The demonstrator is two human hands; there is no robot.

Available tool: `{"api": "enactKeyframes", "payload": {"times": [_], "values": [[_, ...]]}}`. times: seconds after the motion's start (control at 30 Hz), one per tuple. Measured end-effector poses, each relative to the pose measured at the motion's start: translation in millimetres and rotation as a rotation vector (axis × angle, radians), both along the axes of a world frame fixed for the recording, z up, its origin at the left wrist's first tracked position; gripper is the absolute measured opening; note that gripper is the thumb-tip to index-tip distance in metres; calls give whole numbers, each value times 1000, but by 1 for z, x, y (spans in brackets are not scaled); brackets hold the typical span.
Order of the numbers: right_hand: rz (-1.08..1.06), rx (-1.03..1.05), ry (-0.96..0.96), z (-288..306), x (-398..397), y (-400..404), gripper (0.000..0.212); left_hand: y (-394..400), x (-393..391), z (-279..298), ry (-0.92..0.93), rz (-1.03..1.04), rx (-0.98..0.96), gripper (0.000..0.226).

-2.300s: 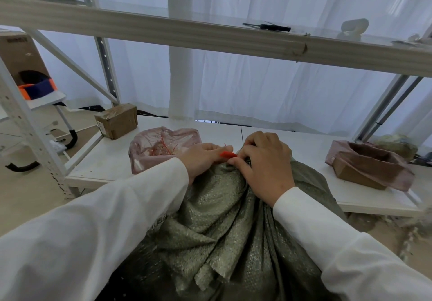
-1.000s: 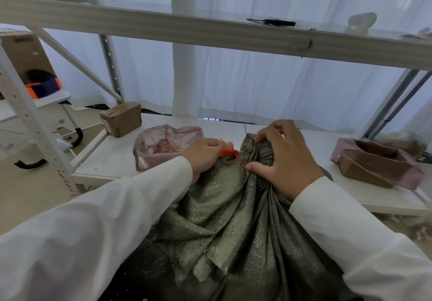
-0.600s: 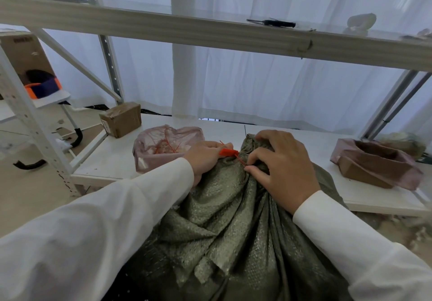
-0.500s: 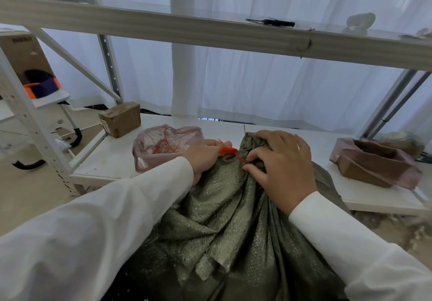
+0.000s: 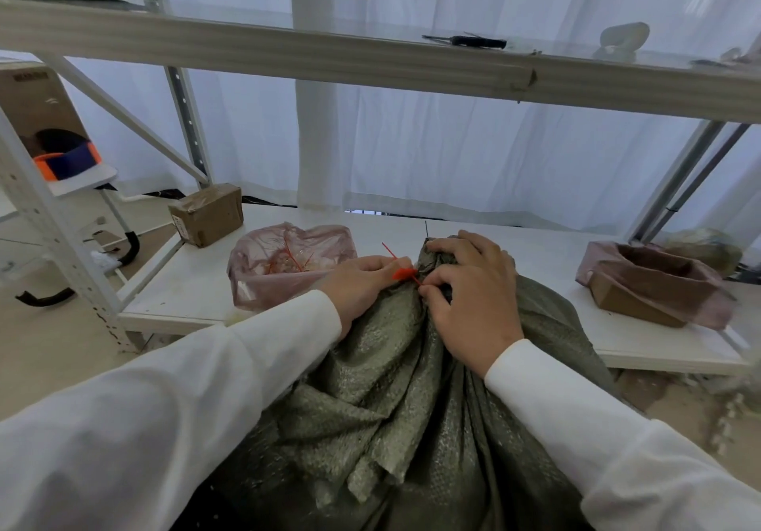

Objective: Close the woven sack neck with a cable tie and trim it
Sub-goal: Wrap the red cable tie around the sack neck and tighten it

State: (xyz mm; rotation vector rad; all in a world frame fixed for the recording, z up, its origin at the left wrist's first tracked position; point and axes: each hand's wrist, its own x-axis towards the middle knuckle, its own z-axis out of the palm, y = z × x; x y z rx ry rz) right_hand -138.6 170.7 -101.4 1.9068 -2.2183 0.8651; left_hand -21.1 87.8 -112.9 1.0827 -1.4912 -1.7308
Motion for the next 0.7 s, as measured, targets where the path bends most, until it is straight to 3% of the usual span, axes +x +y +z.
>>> {"api": "enactKeyframes", "payload": {"times": [0.23, 0.4, 0.7], "values": [[-6, -104, 25, -6, 1, -7, 11, 4, 0, -6, 44, -24, -6, 19], [19, -54, 86, -2, 1, -7, 10, 7, -2, -8, 10, 68, -78, 28], [113, -1, 201, 13, -12, 2, 10, -1, 2, 1, -58, 29, -83, 27]]}}
